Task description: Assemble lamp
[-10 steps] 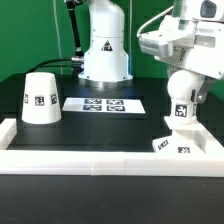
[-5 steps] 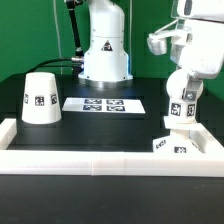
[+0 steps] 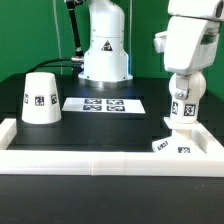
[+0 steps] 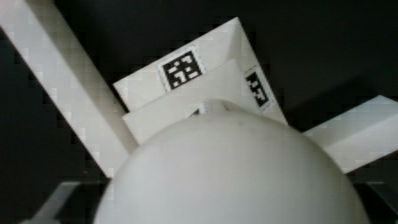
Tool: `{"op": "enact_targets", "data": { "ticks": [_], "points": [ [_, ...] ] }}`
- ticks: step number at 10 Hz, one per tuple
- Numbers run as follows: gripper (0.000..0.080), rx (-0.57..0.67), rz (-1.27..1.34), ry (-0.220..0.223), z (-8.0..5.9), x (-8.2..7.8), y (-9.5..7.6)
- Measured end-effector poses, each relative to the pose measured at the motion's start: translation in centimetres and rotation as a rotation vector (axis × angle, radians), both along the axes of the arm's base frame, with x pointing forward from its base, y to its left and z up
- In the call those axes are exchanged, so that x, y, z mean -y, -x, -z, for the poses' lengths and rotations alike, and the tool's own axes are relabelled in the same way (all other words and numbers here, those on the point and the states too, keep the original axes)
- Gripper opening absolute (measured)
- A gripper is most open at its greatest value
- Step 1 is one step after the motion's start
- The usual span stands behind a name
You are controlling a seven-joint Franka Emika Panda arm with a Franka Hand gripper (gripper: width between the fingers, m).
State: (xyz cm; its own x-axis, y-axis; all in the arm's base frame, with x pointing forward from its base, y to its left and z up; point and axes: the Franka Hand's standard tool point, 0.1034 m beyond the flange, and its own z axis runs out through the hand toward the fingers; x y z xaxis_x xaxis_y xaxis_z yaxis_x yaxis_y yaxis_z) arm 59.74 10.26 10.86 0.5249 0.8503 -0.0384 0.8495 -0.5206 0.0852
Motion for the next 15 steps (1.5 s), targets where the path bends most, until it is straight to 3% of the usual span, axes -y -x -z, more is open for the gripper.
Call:
{"op": "enact_targets", "data": {
  "ticks": [5, 11, 15],
  "points": [
    [0.0577, 0.025, 0.324, -0.021, -0.10, -0.31, 0.00],
    [0.0577, 0.007, 0.849, -0.090, 0.05, -0.85, 0.33],
    [0.0577, 0.017, 1.071, -0.104, 0.03, -0.86, 0.27]
  ]
}}
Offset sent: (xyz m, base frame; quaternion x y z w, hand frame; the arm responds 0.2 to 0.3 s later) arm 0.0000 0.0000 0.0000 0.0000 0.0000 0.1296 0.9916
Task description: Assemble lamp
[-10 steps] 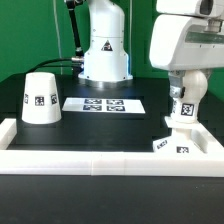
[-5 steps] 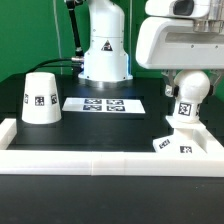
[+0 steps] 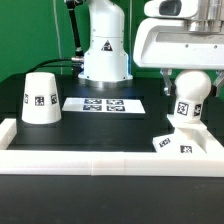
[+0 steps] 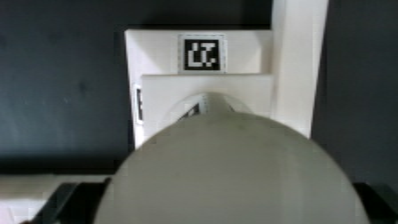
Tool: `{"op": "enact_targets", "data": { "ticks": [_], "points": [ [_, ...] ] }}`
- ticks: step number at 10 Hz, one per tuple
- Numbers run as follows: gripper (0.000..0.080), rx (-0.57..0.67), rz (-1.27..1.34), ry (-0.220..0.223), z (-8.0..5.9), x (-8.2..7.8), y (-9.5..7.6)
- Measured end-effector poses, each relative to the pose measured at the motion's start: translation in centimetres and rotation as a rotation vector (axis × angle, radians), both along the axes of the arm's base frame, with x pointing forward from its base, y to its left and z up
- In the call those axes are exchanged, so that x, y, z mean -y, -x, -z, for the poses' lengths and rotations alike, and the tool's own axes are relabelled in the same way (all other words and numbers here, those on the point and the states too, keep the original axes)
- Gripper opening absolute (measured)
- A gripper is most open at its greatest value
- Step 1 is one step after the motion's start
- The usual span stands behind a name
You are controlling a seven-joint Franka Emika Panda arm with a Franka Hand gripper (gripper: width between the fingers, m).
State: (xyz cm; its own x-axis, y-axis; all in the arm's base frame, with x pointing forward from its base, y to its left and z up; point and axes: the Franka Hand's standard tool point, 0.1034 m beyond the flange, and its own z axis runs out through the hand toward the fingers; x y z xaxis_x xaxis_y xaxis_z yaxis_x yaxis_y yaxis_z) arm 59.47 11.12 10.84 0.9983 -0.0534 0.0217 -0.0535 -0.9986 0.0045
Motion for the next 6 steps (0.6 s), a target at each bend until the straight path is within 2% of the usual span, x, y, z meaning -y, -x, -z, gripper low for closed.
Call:
{"op": "enact_targets", "data": {
  "ticks": [6],
  "points": [
    [0.0577, -0.006, 0.499, -0.042, 0.14, 0.32, 0.02]
  ]
}}
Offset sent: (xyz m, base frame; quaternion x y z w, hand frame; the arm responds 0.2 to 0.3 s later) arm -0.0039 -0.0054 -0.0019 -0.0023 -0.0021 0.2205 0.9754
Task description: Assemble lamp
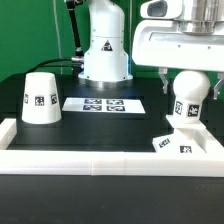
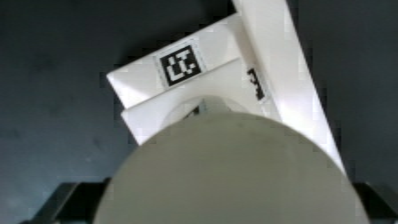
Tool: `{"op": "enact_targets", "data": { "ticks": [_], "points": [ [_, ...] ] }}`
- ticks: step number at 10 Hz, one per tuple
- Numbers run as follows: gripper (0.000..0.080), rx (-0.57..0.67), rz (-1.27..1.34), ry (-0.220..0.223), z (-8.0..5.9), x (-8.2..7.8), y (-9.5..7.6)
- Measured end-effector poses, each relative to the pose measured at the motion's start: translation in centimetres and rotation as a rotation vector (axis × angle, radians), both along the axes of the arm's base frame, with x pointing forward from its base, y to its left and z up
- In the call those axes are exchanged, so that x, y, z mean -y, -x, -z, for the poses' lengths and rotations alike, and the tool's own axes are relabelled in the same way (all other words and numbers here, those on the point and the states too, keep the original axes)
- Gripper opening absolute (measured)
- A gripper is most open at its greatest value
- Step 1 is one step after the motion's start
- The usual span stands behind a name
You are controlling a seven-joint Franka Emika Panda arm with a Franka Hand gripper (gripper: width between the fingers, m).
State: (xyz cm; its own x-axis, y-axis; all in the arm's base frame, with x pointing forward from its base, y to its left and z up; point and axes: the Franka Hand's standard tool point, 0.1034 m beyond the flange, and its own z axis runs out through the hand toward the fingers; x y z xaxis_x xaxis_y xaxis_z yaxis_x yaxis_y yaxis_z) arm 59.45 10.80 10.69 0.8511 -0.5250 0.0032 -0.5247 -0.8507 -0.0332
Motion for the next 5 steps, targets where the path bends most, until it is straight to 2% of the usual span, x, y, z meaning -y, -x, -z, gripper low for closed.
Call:
{"op": "enact_targets", "data": {
  "ticks": [5],
  "points": [
    [0.0577, -0.012, 0.270, -0.022, -0.09, -0.16, -0.06]
  ]
}}
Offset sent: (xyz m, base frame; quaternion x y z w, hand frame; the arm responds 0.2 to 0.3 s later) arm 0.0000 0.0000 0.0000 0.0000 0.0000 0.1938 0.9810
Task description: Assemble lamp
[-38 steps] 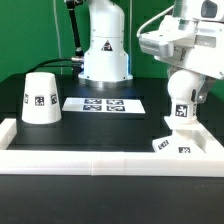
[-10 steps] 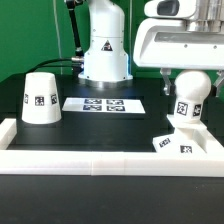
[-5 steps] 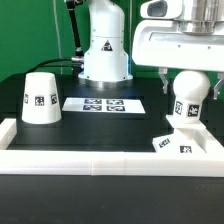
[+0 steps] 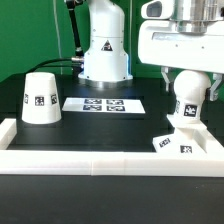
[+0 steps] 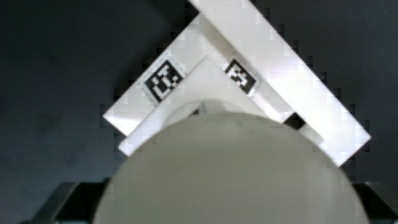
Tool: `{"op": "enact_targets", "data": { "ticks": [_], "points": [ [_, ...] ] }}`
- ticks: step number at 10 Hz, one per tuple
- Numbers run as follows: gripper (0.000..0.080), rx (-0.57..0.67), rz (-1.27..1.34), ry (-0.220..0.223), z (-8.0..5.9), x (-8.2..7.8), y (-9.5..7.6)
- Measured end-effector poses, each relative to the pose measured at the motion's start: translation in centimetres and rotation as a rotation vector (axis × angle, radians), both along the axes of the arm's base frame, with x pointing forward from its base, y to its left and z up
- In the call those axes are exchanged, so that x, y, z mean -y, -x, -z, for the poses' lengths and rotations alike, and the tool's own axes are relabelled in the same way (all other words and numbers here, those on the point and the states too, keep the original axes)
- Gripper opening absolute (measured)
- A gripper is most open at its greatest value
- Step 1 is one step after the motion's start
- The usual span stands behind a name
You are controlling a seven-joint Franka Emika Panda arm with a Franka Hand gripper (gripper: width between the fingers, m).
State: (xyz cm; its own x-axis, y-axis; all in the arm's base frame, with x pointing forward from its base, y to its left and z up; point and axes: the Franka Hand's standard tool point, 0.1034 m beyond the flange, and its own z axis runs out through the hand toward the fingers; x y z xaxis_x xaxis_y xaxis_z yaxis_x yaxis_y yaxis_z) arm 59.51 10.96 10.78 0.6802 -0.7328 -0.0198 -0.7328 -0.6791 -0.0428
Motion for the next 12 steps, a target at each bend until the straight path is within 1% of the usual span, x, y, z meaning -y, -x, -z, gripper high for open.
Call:
{"op": "enact_targets", "data": {
  "ticks": [1, 3, 5, 7, 8, 9, 10, 11, 12],
  "points": [
    [0.0577, -0.002, 0.095, -0.011, 0.0, 0.0, 0.0],
    [0.0577, 0.013, 0.285, -0.041, 0.1, 0.7, -0.1],
    [0.0577, 0.000, 0.487, -0.067, 0.0, 0.5, -0.2],
    [0.0577, -0.014, 0.528, -0.071, -0.1, 0.2, -0.2],
    [0.0577, -0.019, 0.577, -0.083, -0.1, 0.0, -0.2],
    [0.0577, -0.019, 0.570, -0.084, -0.1, -0.1, -0.2],
    [0.0675, -0.019, 0.559, -0.085, -0.1, -0.2, -0.2],
    [0.0692, -0.020, 0.547, -0.087, -0.1, -0.3, -0.1],
    [0.0692, -0.018, 0.504, -0.086, -0.3, -0.5, 0.0]
  ]
}}
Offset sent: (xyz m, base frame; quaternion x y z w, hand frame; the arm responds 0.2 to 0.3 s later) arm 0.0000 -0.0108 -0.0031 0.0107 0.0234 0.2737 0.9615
